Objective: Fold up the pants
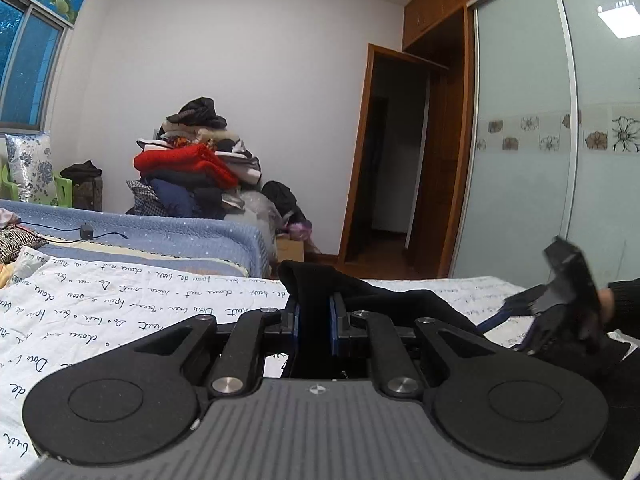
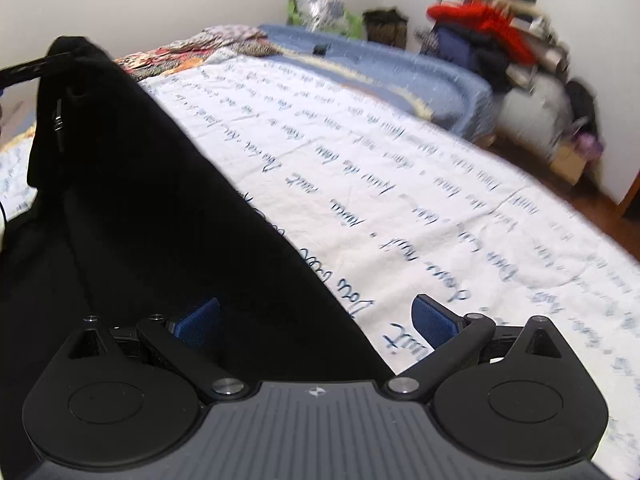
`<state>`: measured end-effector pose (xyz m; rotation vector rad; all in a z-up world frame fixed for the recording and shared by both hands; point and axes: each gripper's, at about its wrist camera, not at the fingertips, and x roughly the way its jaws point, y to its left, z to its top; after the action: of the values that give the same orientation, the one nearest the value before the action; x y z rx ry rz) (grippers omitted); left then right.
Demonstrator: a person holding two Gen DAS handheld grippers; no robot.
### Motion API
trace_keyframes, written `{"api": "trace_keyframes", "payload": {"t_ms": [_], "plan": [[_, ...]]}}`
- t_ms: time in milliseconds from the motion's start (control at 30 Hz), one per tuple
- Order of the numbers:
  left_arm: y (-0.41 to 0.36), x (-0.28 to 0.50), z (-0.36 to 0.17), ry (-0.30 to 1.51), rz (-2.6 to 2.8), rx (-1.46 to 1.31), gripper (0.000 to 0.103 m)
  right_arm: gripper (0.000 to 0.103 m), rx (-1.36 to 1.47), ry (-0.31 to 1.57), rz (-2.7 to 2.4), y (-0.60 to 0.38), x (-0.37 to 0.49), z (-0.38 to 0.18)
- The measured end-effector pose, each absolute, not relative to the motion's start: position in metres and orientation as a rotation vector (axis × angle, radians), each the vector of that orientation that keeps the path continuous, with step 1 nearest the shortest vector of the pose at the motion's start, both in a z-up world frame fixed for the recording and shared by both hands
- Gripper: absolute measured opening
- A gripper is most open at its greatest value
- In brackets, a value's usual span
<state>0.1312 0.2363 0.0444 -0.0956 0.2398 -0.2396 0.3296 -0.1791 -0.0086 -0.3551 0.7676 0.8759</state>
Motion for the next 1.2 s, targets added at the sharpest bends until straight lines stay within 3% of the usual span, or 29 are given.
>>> {"api": "trace_keyframes", "payload": {"t_ms": [33,67,100,133,267,467,567,633,667,767,867,933,1200], "plan": [[0.237,0.130,0.044,0.239,-0.240,-0.100,0.015,0.098,-0.343,0.795,0.895,-0.177,0.334,-0.010],[0.238,0.131,0.041,0.243,-0.241,-0.100,0.015,0.059,-0.324,0.835,0.921,-0.176,0.340,-0.012],[0.239,0.130,0.042,0.247,-0.245,-0.101,0.016,0.031,-0.299,0.891,0.954,-0.174,0.344,-0.013],[0.238,0.130,0.041,0.252,-0.242,-0.098,0.016,0.010,-0.268,0.961,0.981,-0.172,0.352,-0.015],[0.242,0.128,0.036,0.256,-0.213,-0.123,0.016,0.008,-0.313,0.947,0.990,-0.169,0.335,-0.004],[0.262,0.105,0.045,0.270,-0.198,-0.240,0.017,0.008,-0.377,0.692,0.898,-0.182,0.260,0.049],[0.280,0.077,0.034,0.320,-0.219,-0.414,0.021,0.008,-0.432,0.612,0.897,-0.180,0.187,0.050],[0.292,0.060,0.011,0.384,-0.161,-0.510,0.036,0.008,-0.501,0.591,0.878,-0.172,0.144,0.028],[0.298,0.052,-0.001,0.420,-0.107,-0.548,0.036,0.008,-0.520,0.617,0.869,-0.169,0.129,0.009],[0.319,0.026,-0.022,0.484,0.039,-0.674,0.036,0.008,-0.478,0.720,0.829,-0.164,0.120,-0.039],[0.331,-0.001,-0.013,0.480,0.067,-0.769,0.040,0.008,-0.428,0.722,0.788,-0.165,0.123,-0.053],[0.327,-0.010,-0.003,0.509,0.075,-0.799,0.062,0.008,-0.406,0.706,0.771,-0.164,0.127,-0.047],[0.283,-0.020,-0.029,0.659,0.031,-0.966,0.062,0.009,-0.347,0.644,0.759,-0.166,0.137,-0.014]]}}
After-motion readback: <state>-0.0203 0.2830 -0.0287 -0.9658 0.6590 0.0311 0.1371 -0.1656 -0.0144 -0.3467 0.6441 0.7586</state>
